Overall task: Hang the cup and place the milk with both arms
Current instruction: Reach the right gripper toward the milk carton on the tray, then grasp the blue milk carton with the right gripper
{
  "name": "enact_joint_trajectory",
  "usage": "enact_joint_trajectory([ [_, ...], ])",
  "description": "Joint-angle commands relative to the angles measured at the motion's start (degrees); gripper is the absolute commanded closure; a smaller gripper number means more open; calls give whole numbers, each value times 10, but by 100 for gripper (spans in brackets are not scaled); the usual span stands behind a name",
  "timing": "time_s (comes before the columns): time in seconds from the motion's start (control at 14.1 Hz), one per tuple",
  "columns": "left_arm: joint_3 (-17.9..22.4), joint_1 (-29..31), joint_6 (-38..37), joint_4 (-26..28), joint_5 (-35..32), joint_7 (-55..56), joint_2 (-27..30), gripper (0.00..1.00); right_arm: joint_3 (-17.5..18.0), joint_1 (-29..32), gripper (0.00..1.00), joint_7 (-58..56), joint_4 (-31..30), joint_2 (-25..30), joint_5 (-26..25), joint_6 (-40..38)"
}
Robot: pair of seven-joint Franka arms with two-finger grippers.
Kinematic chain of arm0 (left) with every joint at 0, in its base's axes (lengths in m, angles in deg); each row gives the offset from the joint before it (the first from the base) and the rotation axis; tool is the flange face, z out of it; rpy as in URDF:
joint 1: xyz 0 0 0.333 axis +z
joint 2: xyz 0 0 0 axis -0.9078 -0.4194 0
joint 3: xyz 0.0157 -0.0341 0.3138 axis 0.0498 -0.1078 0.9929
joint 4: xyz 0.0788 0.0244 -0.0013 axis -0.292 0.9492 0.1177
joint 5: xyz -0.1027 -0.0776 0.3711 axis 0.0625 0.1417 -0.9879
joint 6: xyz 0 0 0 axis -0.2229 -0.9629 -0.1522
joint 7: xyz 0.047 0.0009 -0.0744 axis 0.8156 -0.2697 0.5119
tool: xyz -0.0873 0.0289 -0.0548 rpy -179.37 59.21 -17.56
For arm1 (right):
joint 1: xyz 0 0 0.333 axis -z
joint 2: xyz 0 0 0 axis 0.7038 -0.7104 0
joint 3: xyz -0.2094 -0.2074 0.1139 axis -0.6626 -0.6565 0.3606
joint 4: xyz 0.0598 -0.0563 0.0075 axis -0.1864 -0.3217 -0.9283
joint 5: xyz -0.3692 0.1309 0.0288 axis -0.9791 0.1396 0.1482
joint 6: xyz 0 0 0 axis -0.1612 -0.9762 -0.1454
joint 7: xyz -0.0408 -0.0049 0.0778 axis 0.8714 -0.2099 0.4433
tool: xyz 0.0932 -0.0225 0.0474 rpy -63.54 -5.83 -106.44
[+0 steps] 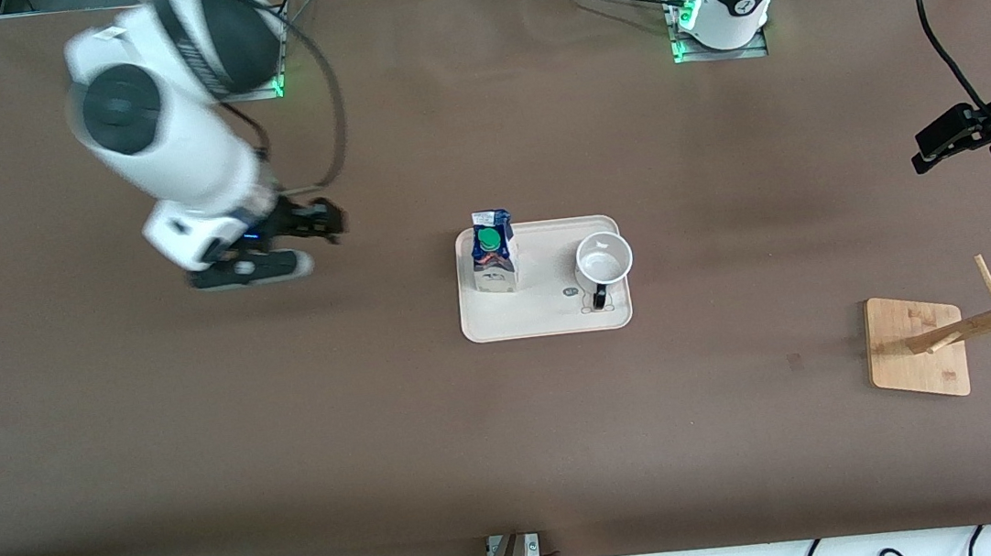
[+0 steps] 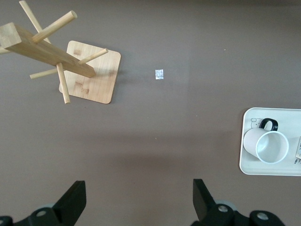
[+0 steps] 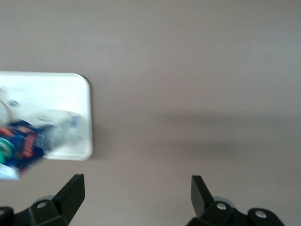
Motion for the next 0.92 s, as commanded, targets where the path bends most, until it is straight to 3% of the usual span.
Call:
enact_joint_trajectory([
  [0.0, -3, 3, -4, 8, -2, 0, 11, 0, -5, -49, 0, 108, 121, -102, 18, 13],
  [0.14, -2, 3, -12, 7, -2, -1, 11, 0, -5, -82, 0, 173, 166, -149, 18, 33],
  [0.42, -1, 3, -13, 4, 0, -1, 11, 0, -8, -126, 0, 239, 175, -201, 13, 99],
  [0.85, 1, 4, -17, 4, -7, 0, -3, 0, -9, -148, 0, 262, 164, -216, -7, 108],
])
